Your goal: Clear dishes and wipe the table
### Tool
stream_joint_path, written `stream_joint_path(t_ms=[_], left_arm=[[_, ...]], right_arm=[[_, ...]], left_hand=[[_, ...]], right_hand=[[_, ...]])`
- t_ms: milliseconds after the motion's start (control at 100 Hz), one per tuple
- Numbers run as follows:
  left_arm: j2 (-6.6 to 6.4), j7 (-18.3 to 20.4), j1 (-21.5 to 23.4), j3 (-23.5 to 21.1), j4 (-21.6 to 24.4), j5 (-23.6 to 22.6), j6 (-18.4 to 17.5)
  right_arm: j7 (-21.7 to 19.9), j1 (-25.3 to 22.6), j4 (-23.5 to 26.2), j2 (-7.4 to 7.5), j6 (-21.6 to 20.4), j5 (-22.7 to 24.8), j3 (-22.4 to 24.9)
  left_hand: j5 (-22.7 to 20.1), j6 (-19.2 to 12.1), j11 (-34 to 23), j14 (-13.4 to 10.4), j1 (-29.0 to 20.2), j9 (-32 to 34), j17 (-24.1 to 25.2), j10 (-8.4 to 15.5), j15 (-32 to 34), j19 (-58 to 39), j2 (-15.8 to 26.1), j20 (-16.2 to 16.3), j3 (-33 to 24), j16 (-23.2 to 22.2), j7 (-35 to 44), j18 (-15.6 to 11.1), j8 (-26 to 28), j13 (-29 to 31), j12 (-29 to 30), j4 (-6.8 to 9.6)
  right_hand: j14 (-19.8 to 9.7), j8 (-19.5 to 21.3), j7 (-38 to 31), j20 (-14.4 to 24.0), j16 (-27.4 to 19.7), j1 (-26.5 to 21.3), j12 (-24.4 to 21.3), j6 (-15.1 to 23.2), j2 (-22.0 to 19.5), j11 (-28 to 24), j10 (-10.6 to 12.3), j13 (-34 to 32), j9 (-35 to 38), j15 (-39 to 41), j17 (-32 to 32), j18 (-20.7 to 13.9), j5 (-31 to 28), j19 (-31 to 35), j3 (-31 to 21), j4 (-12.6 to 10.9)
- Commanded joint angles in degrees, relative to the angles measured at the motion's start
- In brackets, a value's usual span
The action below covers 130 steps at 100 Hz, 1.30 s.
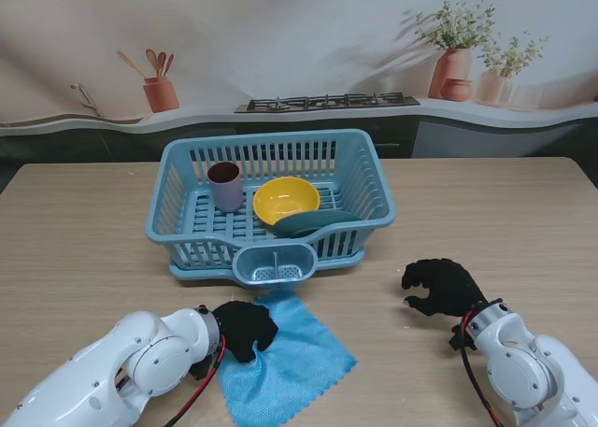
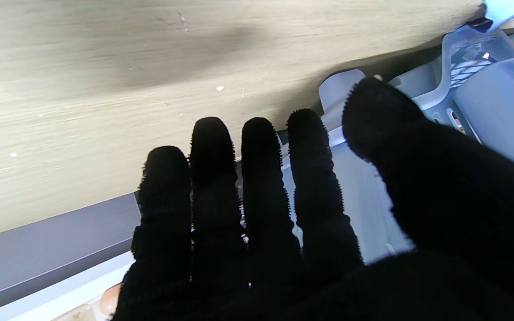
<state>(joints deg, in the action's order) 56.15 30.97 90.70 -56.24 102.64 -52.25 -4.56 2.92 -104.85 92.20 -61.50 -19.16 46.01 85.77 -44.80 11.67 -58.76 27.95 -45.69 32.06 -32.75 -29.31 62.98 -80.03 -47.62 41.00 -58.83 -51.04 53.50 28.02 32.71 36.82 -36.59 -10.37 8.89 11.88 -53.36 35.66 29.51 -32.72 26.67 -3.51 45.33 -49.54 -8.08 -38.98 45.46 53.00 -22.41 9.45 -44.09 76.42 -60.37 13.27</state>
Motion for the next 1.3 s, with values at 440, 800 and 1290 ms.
stream_joint_path(t_ms=[440,800,1290], left_arm=[[-0.30,0.1,6.1,-4.4,-3.7,-9.9,1.7],[0.06,-1.1,8.2,-7.6,-4.4,-10.9,2.7],[-1.06,2.9,-3.1,3.8,-7.7,2.5,2.5]], right_arm=[[-0.6,-0.6,0.6,-0.13,0.0,0.1,0.2],[-1.1,-0.8,0.9,-0.09,0.5,0.0,0.1],[-1.0,-1.0,0.9,-0.15,0.6,-0.2,0.1]], left_hand=[[4.4,7.3,6.3,-1.9,-15.1,14.9,-22.6,-2.3,12.7,-17.7,6.5,-12.6,7.4,-1.2,10.0,2.1,2.2,17.2,-0.9,0.09],[-8.8,6.6,9.3,2.2,-21.9,12.1,-18.4,-4.9,16.0,-23.2,20.4,-3.1,18.2,-8.0,-12.5,0.5,-10.3,12.5,-9.0,1.89],[0.3,0.7,0.0,-3.0,-20.4,18.8,-28.4,-0.4,20.3,-34.3,22.1,-10.4,17.6,-5.0,8.2,-5.8,4.6,25.3,-0.1,-0.03]], right_hand=[[0.9,-0.4,-0.8,0.3,-0.1,-1.2,-0.4,0.1,-0.9,0.4,-0.3,0.0,0.3,-0.4,0.4,0.4,0.2,0.4,0.8,0.9],[1.0,-0.4,-0.8,0.3,-0.1,-1.2,-0.4,0.0,-0.9,0.4,-0.2,0.0,0.4,-0.4,0.4,0.3,0.2,0.4,0.8,0.8],[1.0,-0.5,-1.0,0.4,-0.1,-1.2,-0.4,0.1,-0.9,0.3,-0.3,0.0,0.5,-0.3,0.4,0.3,0.1,0.4,0.9,0.9]])
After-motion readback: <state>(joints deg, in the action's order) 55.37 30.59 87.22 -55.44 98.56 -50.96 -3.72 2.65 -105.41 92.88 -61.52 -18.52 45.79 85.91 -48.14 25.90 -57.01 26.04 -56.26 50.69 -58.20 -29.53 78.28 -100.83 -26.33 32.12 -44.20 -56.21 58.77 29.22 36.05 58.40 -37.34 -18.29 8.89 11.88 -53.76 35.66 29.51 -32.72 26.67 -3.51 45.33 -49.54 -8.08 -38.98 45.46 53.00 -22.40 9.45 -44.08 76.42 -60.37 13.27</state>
